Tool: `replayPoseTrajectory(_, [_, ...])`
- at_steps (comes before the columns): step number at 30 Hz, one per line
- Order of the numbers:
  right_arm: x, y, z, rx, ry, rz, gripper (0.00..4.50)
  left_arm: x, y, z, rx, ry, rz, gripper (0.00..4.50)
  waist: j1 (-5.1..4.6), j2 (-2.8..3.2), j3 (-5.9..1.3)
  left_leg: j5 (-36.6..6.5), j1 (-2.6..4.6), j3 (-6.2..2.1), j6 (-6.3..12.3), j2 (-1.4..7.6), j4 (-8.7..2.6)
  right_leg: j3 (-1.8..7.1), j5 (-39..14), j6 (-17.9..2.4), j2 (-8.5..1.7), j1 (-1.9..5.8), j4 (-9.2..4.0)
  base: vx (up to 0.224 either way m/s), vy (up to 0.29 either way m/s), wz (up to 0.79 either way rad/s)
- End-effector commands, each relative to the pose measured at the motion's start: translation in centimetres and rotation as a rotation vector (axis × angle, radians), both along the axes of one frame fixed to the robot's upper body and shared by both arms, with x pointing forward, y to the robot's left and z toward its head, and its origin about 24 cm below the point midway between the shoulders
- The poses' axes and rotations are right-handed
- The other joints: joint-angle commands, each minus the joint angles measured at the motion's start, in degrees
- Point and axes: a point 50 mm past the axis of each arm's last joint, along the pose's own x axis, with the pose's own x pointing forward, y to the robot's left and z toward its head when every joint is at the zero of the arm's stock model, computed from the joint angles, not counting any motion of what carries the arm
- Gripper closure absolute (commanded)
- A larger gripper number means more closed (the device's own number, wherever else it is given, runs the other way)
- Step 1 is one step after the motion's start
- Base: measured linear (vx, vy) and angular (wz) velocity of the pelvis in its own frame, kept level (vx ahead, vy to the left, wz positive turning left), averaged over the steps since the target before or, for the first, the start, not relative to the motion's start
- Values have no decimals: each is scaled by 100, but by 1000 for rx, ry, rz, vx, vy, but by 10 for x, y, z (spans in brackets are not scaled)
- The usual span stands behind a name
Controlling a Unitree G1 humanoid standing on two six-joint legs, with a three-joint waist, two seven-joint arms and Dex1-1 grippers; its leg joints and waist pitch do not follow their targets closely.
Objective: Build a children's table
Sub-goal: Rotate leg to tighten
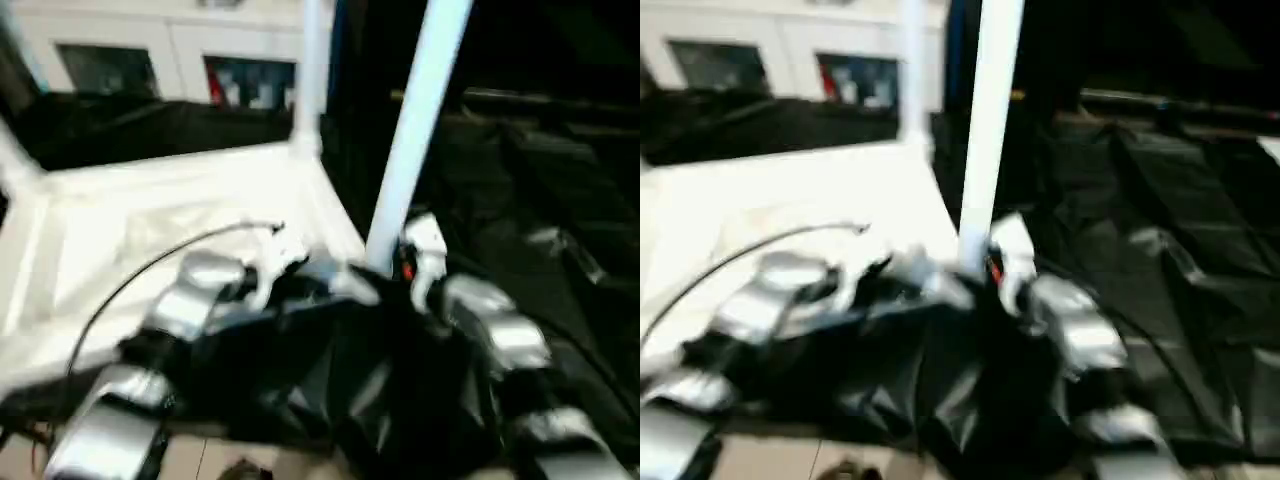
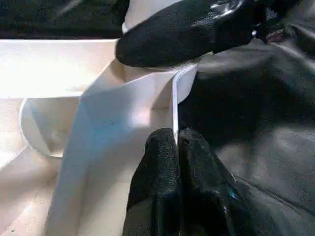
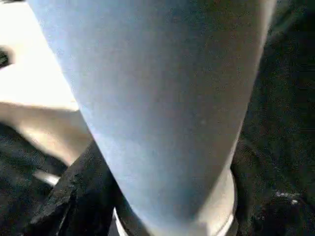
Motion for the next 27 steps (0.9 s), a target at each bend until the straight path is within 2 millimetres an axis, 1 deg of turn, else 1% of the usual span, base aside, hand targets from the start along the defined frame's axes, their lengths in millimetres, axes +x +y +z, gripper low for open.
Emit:
replayPoseTrajectory(1, [-7, 30, -18, 0, 99, 0, 182, 13, -21, 23, -73, -103, 52, 450, -8, 6, -423, -859, 142, -220, 49, 392, -390, 350, -524, -1246, -607, 223, -433, 0, 0, 0])
replayPoseTrajectory(2, [-2, 38, -16, -3, 92, -53, 182, 15, -25, 23, -72, -111, 69, 450, -8, 21, -425, -844, 145, -218, 61, 387, -385, 348, -480, -1256, -605, 223, -431, 0, 0, 0])
replayPoseTrajectory(3, [-2, 38, -16, -3, 92, -53, 182, 15, -25, 23, -72, -111, 69, 450, -32, 27, -420, -854, 144, -217, 31, 391, -392, 355, -465, -1284, -612, 205, -433, 0, 0, 0])
replayPoseTrajectory(4, [0, 47, -13, -15, 66, -62, 182, 16, -28, 24, -80, -115, 72, 450, -36, 9, -424, -897, 155, -210, 14, 393, -389, 351, -488, -1284, -611, 216, -436, 0, 0, 0])
replayPoseTrajectory(6, [-1, 54, -11, -6, 41, -11, 182, 16, -30, 24, -84, -118, 58, 450, -29, 11, -425, -934, 148, -206, 25, 388, -380, 357, -494, -1270, -626, 231, -443, 0, 0, 0])
replayPoseTrajectory(7, [-2, 57, -10, 5, 36, 17, 147, 15, -30, 24, -84, -120, 51, 450, -24, 12, -426, -883, 137, -211, 62, 396, -383, 359, -387, -1263, -624, 242, -427, 0, 0, 0])
replayPoseTrajectory(8, [-3, 58, -10, 13, 39, 25, 126, 15, -30, 24, -86, -123, 39, 450, -22, 39, -426, -868, 142, -212, 76, 396, -381, 360, -339, -1267, -619, 237, -423, 0, 0, 0])
replayPoseTrajectory(9, [-3, 58, -10, 34, 44, 37, 112, 14, -29, 24, -89, -127, 26, 450, -29, 27, -422, -881, 138, -208, 113, 392, -381, 359, -302, -1277, -616, 241, -427, 0, 0, 0])
replayPoseTrajectory(12, [-3, 53, -9, 45, 34, 58, 103, 10, -27, 23, -99, -130, -13, 450, -33, 21, -426, -873, 131, -210, 156, 397, -378, 356, -281, -1298, -618, 252, -418, 0, 0, 0])
replayPoseTrajectory(13, [-6, 48, -8, 16, 4, 127, 76, 5, -24, 21, -109, -119, -60, 450, -26, 13, -421, -886, 126, -213, 181, 396, -378, 352, -316, -1295, -625, 260, -428, 0, 0, 0])
replayPoseTrajectory(15, [-6, 47, -8, 15, 2, 131, 76, 4, -24, 21, -109, -119, -63, 450, -24, 12, -428, -857, 118, -213, 204, 399, -371, 352, -268, -1292, -626, 272, -415, 0, 0, 0])
replayPoseTrajectory(17, [-15, 37, -4, 14, -37, 277, 76, -7, -16, 18, -93, -98, -168, 450, -5, 19, -414, -878, 115, -216, 263, 417, -375, 349, -264, -1281, -625, 276, -419, 0, 0, 0])
replayPoseTrajectory(18, [-15, 37, -4, 14, -37, 277, 76, -7, -16, 18, -93, -98, -168, 450, 3, 19, -421, -886, 116, -214, 275, 420, -369, 347, -267, -1280, -627, 277, -413, 0, 0, 0])
replayPoseTrajectory(19, [-21, 27, -2, 10, -49, 364, 76, -12, -12, 17, -101, -75, -216, 450, -4, 24, -404, -958, 132, -202, 269, 421, -382, 350, -425, -1288, -613, 242, -440, 0, 0, 0])
replayPoseTrajectory(20, [-21, 26, -1, 9, -50, 372, 76, -13, -11, 17, -102, -73, -221, 450, 6, -1, -404, -979, 132, -205, 259, 421, -382, 345, -501, -1272, -613, 260, -444, 0, 0, 0])
replayPoseTrajectory(21, [-24, 22, -1, 6, -51, 405, 76, -15, -10, 18, -107, -64, -239, 450, 29, 7, -406, -995, 132, -202, 258, 427, -373, 345, -542, -1267, -616, 267, -439, 0, 0, 0])
replayPoseTrajectory(22, [-28, 13, 2, 4, -53, 460, 76, -18, -6, 18, -102, -48, -272, 450, 46, 18, -398, -1040, 136, -194, 246, 446, -383, 348, -653, -1254, -601, 232, -444, 0, 0, 0])
replayPoseTrajectory(23, [-30, 9, 3, 4, -51, 487, 76, -20, -4, 17, -98, -40, -291, 450, 58, 3, -391, -1069, 141, -192, 240, 442, -389, 343, -709, -1245, -591, 228, -449, 0, 0, 0])
replayPoseTrajectory(26, [-35, 1, 5, -4, -46, 550, 76, -24, 1, 16, -82, -24, -320, 450, 129, -1, -388, -1120, 146, -194, 215, 446, -386, 352, -933, -1187, -615, 215, -470, 0, 0, 0])
replayPoseTrajectory(27, [-37, -1, 5, -9, -42, 566, 76, -25, 2, 16, -79, -19, -326, 450, 132, -1, -385, -1138, 149, -190, 210, 445, -386, 355, -964, -1185, -613, 202, -470, 0, 0, 0])
